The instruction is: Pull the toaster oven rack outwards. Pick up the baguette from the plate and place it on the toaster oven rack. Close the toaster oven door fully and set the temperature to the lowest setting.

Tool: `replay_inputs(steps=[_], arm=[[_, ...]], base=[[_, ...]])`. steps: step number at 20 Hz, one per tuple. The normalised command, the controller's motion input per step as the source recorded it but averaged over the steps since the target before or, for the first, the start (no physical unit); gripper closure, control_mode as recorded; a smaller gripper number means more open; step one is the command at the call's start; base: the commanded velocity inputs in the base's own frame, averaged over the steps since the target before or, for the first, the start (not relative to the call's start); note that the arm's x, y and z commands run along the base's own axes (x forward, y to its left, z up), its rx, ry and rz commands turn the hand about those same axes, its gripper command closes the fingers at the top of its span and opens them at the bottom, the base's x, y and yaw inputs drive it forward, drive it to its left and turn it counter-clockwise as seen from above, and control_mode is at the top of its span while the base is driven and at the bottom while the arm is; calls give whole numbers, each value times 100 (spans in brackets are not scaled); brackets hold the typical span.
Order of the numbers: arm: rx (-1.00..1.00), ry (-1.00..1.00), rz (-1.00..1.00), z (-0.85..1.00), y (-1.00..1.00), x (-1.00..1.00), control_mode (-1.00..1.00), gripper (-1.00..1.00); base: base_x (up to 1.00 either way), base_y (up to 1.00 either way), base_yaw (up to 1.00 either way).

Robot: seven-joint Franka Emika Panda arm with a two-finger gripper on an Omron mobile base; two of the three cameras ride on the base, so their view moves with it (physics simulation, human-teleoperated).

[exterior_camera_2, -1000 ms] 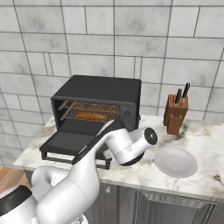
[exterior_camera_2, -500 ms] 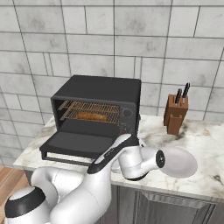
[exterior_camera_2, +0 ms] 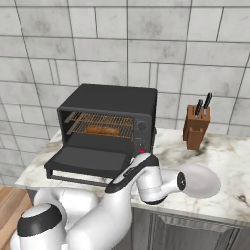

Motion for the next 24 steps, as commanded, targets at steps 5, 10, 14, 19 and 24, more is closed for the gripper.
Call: replay_inputs(steps=[5,10,14,19,24], arm=[[0,0,5,-15,2,0,-100,-100],[0,0,3,-31,1,0,-100,-100],[0,0,1,-46,4,0,-100,-100],[3,0,0,-41,15,0,-100,-100],[7,0,1,-16,26,2,-100,-100]], base=[[0,0,0],[0,0,0],[0,0,0],[0,0,0],[0,0,0]])
